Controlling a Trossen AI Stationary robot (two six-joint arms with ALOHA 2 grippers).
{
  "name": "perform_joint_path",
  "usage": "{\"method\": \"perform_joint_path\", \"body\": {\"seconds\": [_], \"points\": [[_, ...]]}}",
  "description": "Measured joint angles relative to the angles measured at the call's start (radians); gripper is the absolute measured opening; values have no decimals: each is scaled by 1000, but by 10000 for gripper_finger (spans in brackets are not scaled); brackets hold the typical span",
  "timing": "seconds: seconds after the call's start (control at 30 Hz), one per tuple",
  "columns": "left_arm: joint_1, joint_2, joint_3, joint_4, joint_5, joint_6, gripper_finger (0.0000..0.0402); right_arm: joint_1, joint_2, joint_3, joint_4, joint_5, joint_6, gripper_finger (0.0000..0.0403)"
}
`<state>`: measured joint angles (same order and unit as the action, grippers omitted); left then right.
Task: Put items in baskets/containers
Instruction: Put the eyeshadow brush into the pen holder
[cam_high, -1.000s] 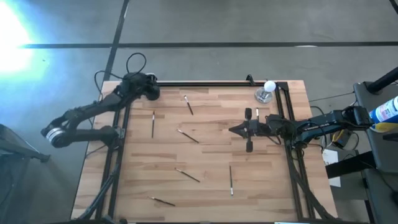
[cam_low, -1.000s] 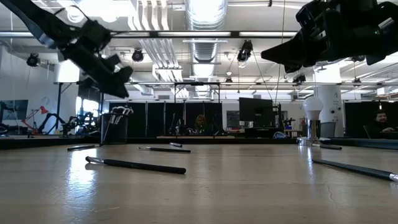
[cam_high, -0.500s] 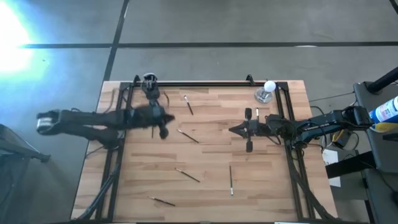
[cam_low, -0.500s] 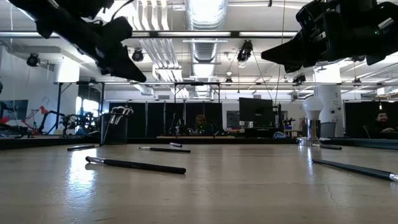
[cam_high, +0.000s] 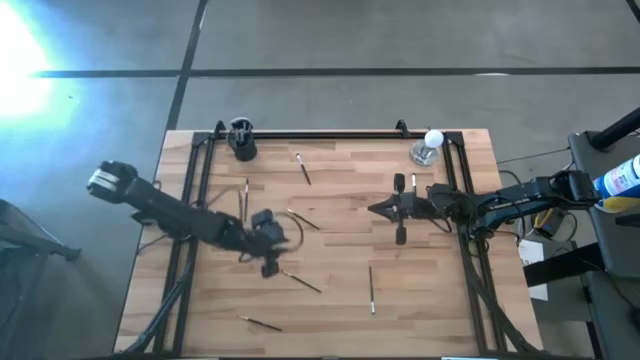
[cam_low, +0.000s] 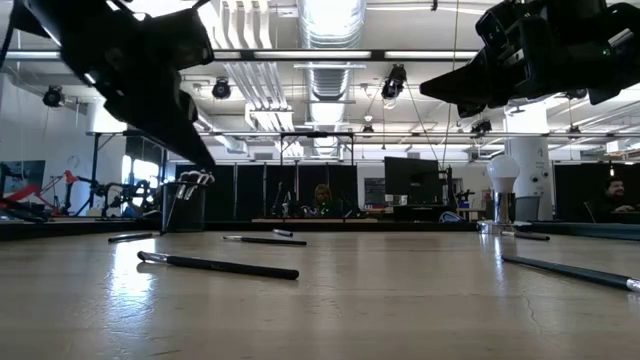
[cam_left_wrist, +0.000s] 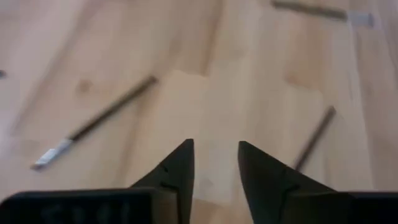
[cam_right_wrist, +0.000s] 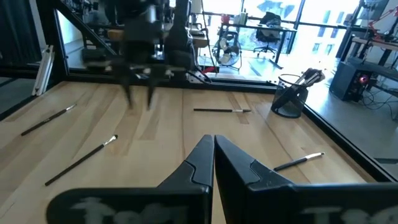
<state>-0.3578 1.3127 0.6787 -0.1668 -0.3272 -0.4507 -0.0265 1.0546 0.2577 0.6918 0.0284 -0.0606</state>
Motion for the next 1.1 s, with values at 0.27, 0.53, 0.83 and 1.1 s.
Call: {"method": "perform_joint_path", "body": {"seconds": [0.27,0.53,0.83,1.1], "points": [[-136,184,121,-88,3,59,151,0,0,0,0,-1,1,8],[-154,247,120,-150,4,27,151,0,-1,0,0,-2,1,8],[-155,299,119,-155,15,55,151,0,-1,0,0,-2,0,8],[-157,344,120,-123,15,56,88,0,-1,0,-1,-2,0,8]]}}
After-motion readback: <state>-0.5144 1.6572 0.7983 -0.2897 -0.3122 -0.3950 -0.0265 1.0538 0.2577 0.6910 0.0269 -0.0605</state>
